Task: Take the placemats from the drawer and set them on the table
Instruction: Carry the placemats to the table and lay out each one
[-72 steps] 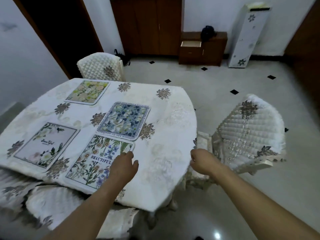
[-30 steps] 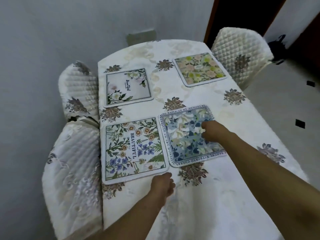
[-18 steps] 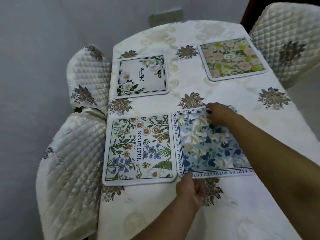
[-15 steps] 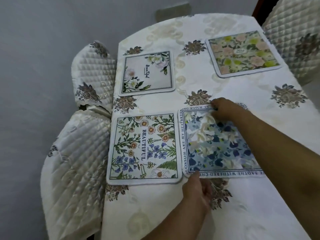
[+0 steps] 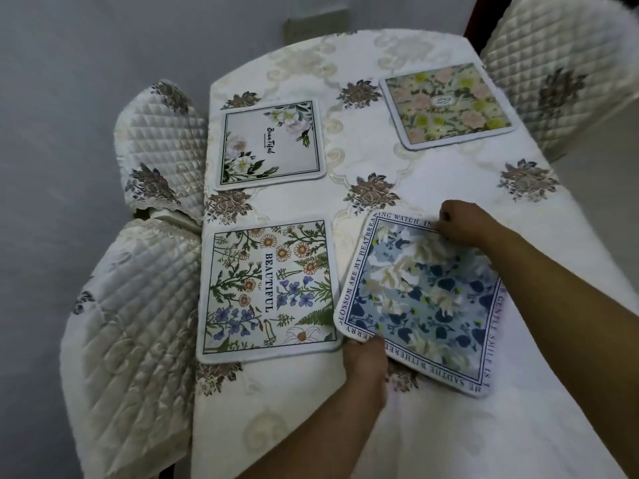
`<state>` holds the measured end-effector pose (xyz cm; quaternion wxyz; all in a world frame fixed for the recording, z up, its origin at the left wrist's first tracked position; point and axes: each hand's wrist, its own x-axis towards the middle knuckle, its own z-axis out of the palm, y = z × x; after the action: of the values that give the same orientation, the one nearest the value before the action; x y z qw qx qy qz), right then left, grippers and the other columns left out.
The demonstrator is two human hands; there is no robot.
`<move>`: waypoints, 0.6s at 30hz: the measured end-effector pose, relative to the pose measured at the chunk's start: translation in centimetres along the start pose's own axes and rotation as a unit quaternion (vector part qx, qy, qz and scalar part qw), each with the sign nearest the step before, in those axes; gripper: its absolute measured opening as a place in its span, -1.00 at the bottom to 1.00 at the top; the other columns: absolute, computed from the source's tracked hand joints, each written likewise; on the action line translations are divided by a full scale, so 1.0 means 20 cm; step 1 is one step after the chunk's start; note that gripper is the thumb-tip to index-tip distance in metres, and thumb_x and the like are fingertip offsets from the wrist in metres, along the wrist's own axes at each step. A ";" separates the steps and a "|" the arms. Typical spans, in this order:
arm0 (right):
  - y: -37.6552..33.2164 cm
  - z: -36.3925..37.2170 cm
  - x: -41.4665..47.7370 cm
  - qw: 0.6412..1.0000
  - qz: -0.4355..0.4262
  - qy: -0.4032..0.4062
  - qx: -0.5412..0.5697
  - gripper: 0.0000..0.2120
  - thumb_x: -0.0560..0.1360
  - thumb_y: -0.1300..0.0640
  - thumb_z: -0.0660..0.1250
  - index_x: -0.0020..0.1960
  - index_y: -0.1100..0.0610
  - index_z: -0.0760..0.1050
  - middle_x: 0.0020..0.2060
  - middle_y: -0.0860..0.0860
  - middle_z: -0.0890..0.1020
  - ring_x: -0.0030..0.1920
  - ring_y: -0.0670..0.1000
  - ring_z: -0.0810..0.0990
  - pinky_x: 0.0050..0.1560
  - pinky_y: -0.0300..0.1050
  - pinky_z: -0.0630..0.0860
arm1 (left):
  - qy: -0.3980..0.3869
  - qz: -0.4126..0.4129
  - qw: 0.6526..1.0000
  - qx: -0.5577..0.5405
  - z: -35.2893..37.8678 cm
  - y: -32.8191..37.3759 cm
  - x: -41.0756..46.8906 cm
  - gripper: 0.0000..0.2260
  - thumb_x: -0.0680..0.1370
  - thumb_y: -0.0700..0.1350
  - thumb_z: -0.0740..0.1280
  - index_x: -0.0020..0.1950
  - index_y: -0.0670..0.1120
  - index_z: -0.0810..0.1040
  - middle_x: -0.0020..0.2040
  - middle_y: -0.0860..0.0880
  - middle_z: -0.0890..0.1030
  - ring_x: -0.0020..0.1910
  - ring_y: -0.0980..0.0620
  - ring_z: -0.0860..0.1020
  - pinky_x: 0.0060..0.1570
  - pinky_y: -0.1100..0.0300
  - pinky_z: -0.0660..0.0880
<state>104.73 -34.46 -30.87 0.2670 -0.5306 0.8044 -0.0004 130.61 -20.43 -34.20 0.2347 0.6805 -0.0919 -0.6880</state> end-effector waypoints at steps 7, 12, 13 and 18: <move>0.24 0.01 -0.69 0.989 0.092 0.074 0.087 -0.76 0.60 0.13 0.27 -0.21 0.21 0.39 -0.25 0.23 0.55 -0.29 0.13 0.47 -0.32 -0.03 0.30 | -0.075 0.091 0.988 0.100 -0.22 -0.10 -0.26 -0.83 0.53 -0.25 0.33 0.06 -0.06 0.62 -0.06 -0.06 0.72 -0.06 -0.13 0.68 0.06 -0.17 0.60; 0.27 0.05 -1.29 0.970 0.157 0.145 0.118 -0.75 0.57 0.12 0.31 -0.24 0.18 0.40 -0.32 0.12 0.55 -0.32 0.07 0.46 -0.35 -0.08 0.30 | -0.129 0.139 0.969 0.157 -0.43 -0.14 -0.46 -0.91 0.54 -0.25 0.34 -0.01 -0.10 0.59 -0.08 -0.13 0.70 -0.10 -0.15 0.68 -0.02 -0.16 0.63; 0.26 0.06 -1.40 0.964 0.165 0.163 0.126 -0.74 0.56 0.12 0.32 -0.27 0.17 0.39 -0.34 0.10 0.53 -0.32 0.07 0.46 -0.36 -0.09 0.29 | -0.139 0.146 0.965 0.168 -0.48 -0.15 -0.50 -0.92 0.53 -0.24 0.35 -0.02 -0.10 0.58 -0.08 -0.16 0.70 -0.10 -0.17 0.68 -0.03 -0.21 0.62; 0.19 0.09 -1.80 0.950 0.193 0.214 0.121 -0.77 0.52 0.16 0.30 -0.26 0.25 0.42 -0.37 0.15 0.52 -0.29 0.17 0.50 -0.34 -0.06 0.30 | -0.148 0.192 0.951 0.190 -0.66 -0.24 -0.64 -0.92 0.52 -0.16 0.41 -0.05 -0.14 0.55 -0.10 -0.19 0.67 -0.13 -0.19 0.67 -0.06 -0.20 0.63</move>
<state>112.81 -1.51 -18.12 0.1453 -0.3168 0.9236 -0.1596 142.07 -7.93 -25.68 0.2126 0.5723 -0.3840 -0.6927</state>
